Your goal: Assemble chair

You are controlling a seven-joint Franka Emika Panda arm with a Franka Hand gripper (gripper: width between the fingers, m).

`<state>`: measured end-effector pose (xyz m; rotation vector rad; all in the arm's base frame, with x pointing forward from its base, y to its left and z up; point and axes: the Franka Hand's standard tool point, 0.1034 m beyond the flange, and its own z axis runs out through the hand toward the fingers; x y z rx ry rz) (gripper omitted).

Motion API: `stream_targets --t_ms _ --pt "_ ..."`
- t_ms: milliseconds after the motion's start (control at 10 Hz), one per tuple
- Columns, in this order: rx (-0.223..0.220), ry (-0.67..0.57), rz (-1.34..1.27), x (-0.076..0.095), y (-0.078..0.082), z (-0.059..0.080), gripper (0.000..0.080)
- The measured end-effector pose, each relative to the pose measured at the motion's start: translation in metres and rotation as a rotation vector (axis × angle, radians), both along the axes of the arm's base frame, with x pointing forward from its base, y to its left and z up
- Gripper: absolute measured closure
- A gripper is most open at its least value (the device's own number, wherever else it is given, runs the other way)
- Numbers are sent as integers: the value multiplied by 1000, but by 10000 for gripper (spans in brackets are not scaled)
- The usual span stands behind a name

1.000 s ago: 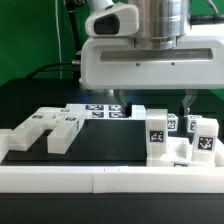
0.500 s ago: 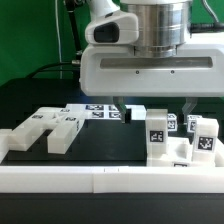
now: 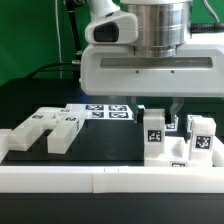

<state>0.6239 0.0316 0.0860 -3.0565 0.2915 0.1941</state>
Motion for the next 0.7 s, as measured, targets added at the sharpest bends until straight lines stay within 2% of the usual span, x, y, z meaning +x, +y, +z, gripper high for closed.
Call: stream_targets --t_ms 700 --pt "-67 -24 -575 3 3 -1 504"
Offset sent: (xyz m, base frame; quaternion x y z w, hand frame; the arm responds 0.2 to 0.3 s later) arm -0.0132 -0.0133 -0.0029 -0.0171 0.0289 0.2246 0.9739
